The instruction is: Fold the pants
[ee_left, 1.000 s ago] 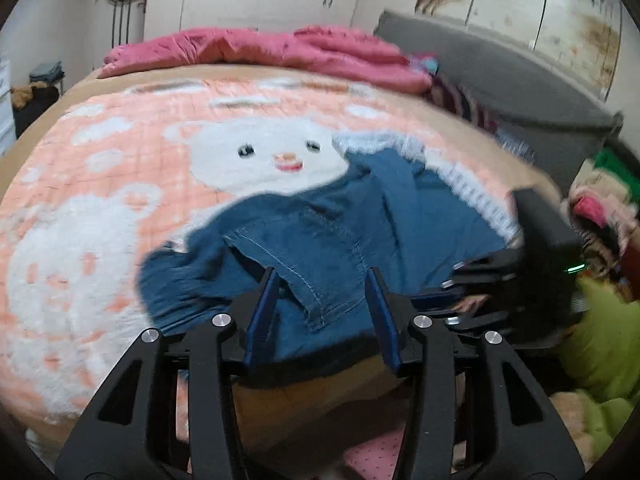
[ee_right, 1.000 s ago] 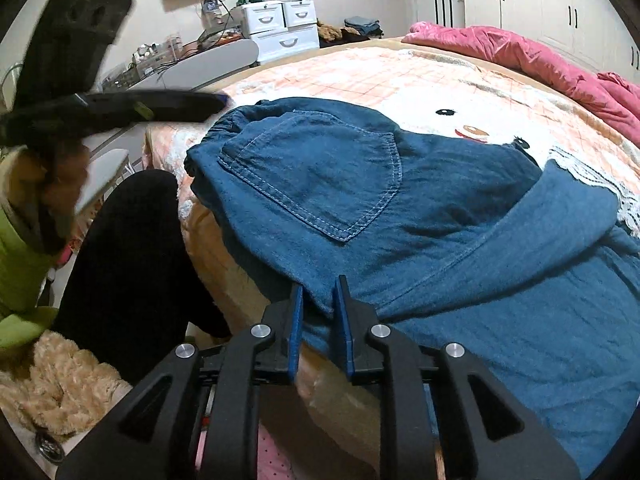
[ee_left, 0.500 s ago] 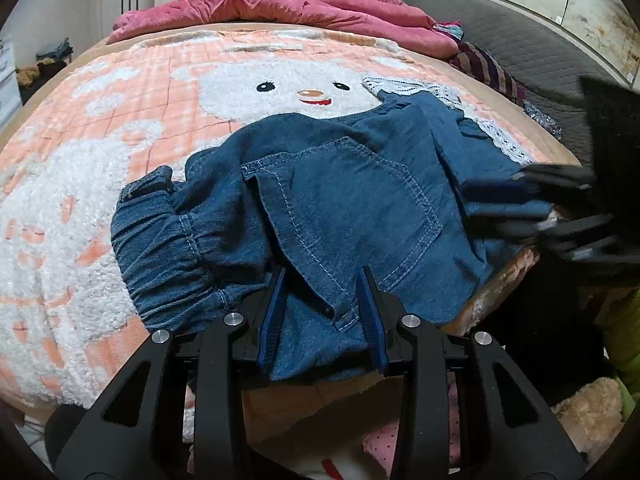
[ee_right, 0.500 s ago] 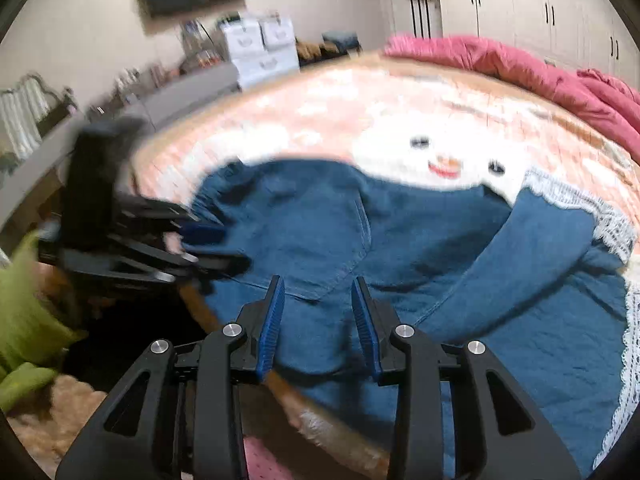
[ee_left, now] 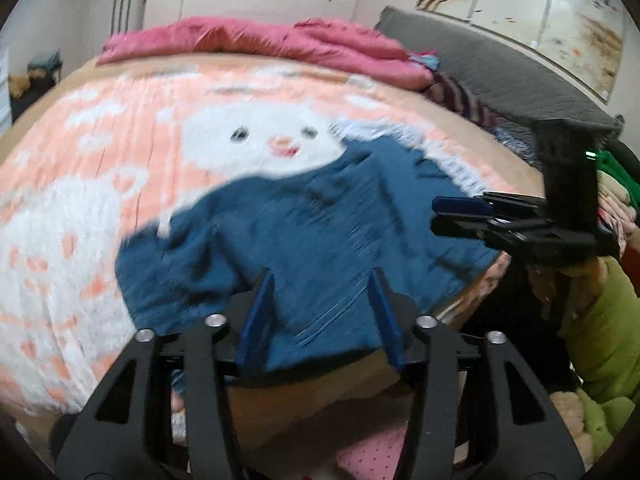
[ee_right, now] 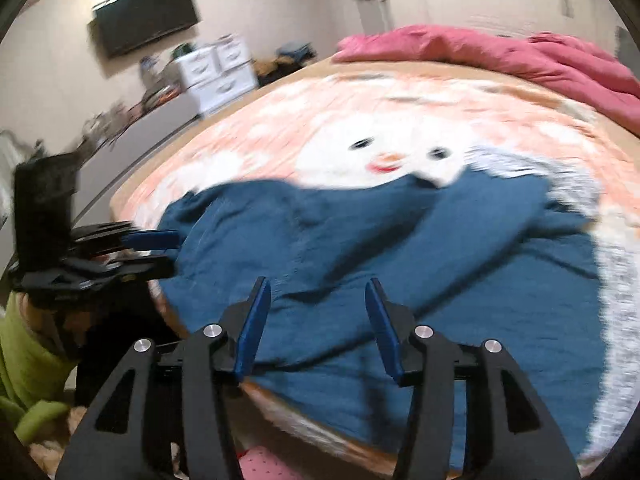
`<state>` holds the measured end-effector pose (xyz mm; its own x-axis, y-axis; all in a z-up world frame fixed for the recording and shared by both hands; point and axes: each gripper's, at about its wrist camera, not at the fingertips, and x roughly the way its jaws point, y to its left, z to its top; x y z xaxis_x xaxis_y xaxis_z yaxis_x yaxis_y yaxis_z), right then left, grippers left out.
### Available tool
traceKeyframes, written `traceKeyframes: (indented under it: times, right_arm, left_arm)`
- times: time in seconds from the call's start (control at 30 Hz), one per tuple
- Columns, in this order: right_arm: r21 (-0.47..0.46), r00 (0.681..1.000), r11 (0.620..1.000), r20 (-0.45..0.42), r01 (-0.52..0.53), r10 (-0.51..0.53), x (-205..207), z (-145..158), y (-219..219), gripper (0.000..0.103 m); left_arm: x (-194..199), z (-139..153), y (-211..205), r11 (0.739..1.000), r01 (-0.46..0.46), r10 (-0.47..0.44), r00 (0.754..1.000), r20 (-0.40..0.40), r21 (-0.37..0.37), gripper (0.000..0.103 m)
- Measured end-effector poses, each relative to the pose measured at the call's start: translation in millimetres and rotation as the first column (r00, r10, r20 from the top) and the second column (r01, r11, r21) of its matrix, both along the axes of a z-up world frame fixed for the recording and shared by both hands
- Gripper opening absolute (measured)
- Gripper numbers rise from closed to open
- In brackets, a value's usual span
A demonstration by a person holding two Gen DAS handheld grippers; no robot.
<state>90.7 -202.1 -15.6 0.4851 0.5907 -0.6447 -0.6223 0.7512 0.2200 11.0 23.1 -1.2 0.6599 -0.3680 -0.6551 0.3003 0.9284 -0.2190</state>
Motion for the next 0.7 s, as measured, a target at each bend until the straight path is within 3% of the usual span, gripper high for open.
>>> traceKeyframes:
  times: [0.17, 0.3, 0.47, 0.7]
  right_arm:
    - [-0.022, 0.991, 0.991, 0.016, 0.134, -0.134, 19.9, 11.5, -38.7, 0.058]
    - [-0.048, 0.983, 0.982, 0.043, 0.183, -0.181, 36.5, 17.3, -51.6, 0.069]
    - [-0.094, 0.976, 0.972, 0.066, 0.214, -0.209, 66.4, 22.8, -54.8, 0.076]
    - [-0.15, 0.98, 0.969, 0.051, 0.195, -0.19, 110.8, 22.8, -33.3, 0.079]
  left_arm:
    - [17.9, 17.8, -36.0, 0.997, 0.07, -0.07, 0.998, 0.012, -0.018, 0.048]
    - [49.9, 7.2, -74.7, 0.989, 0.141, -0.144, 0.988, -0.055, -0.045, 0.048]
    - [80.6, -16.6, -103.0, 0.973, 0.209, -0.221, 0.966, -0.131, -0.096, 0.048]
    - [115.2, -32.4, -118.9, 0.976, 0.2, -0.213, 0.958, -0.19, -0.087, 0.048]
